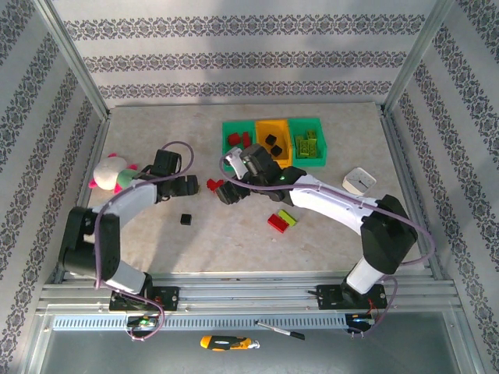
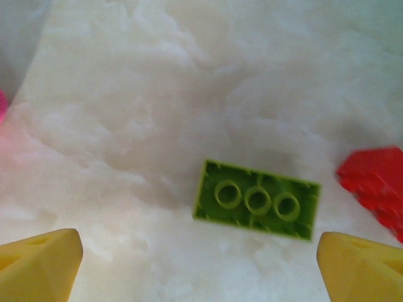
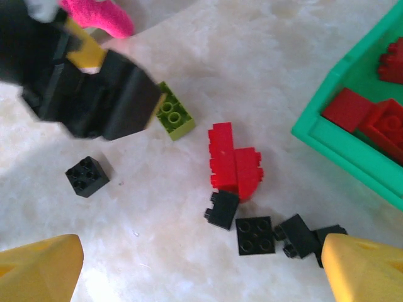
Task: Sort the legos into containers by color
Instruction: Move the lego to the center of the table.
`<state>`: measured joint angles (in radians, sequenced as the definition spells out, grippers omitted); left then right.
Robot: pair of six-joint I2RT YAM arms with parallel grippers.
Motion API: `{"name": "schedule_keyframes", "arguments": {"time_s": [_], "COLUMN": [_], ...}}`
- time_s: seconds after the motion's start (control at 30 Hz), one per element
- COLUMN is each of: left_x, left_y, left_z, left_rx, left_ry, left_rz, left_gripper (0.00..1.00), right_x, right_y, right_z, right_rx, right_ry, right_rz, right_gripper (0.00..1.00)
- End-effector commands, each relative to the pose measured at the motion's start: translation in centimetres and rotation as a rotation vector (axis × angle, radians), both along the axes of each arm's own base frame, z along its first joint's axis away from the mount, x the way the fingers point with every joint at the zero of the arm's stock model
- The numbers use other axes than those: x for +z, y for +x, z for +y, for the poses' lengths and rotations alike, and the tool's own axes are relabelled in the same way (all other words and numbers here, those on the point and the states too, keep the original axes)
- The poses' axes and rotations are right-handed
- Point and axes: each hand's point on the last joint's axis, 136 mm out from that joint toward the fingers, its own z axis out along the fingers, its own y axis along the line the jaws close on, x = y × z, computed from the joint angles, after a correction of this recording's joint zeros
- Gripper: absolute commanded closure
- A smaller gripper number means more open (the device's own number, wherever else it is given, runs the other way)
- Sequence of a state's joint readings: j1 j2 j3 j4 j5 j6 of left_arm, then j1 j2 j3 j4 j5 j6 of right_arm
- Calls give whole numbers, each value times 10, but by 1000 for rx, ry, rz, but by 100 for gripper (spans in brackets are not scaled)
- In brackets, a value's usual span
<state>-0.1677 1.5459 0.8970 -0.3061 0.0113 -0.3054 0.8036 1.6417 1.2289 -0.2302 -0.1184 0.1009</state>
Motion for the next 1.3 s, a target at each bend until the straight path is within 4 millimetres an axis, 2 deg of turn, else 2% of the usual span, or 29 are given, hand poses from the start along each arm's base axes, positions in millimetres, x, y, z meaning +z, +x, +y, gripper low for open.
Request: {"name": "schedule_keyframes", "arguments": {"time_s": [0.0,0.07,0.17,0.37,0.6,0.83,1.03,1.13,1.27], "left_x": [-8,-15,-24,-34,-32,-28,-24,-20,-15], "left_y": [16,29,41,38,9,-19,-20,-11,-3], "left_z": [-2,-4,-13,-30,-61,-96,-130,-122,-90], "left_rx": [6,1,-20,-39,-79,-143,-188,-143,-54], "left_ry": [-35,-46,-90,-190,-323,-364,-391,-375,-348], "left_rz": [48,57,81,142,204,230,211,168,137], "left_gripper": [8,12,22,44,48,48,47,47,39], "right_x": [19,18,16,14,11,5,-7,-11,-21], "right_y": [-1,-3,-6,-8,-9,-12,-15,-15,-14], "right_z": [17,17,12,-1,-7,-14,-19,-17,-10], "right_rx": [48,51,39,-1,-15,-24,-25,-18,-26], "right_ry": [45,42,30,12,5,2,-14,-24,-59], "right_rz": [-35,-29,-29,-38,-33,-25,-5,13,49], "right_gripper": [3,3,3,3,3,3,3,4,4]}}
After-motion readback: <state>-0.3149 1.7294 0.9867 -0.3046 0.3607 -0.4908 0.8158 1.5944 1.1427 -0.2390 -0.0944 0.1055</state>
